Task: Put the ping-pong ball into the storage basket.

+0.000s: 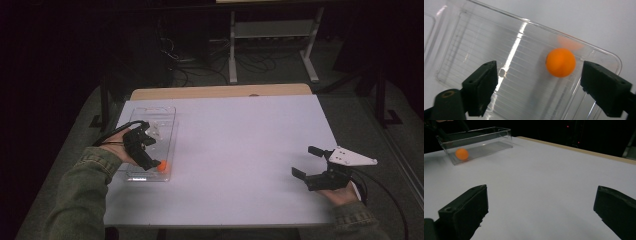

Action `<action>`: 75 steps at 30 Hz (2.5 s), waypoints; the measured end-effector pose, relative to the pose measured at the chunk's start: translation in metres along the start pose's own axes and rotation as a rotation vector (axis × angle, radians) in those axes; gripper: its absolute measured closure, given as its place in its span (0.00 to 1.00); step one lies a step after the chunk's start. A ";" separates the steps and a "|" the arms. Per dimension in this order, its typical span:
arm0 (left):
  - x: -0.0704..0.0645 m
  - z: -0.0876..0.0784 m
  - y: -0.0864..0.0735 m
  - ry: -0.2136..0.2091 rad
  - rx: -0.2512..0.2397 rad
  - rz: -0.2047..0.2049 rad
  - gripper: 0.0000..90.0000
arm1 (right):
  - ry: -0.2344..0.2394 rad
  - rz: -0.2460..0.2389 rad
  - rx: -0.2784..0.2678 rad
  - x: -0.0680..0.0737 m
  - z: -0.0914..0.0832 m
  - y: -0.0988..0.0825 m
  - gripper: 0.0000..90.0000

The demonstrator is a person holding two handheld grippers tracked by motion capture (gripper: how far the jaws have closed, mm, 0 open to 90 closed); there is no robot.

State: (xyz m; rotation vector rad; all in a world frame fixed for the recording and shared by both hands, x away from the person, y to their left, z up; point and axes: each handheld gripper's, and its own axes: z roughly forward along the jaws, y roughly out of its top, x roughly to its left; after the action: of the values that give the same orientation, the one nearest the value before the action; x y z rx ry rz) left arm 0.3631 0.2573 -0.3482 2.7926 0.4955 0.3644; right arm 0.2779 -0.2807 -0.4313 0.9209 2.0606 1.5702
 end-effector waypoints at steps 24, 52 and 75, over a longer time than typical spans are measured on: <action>-0.007 -0.025 -0.005 -0.025 -0.149 -0.016 0.00 | -0.008 0.005 -0.002 0.001 -0.003 -0.001 0.00; -0.029 -0.027 -0.036 -0.041 -0.348 -0.067 0.00 | -0.009 0.008 0.001 0.001 -0.004 -0.002 0.00; -0.039 -0.015 -0.055 -0.003 -0.467 -0.136 0.00 | -0.009 0.006 0.000 0.002 -0.004 -0.001 0.00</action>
State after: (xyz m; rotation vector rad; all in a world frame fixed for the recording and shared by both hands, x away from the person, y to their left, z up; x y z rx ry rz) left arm 0.3072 0.2960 -0.3586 2.2970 0.5192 0.3882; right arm 0.2735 -0.2828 -0.4313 0.9333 2.0530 1.5666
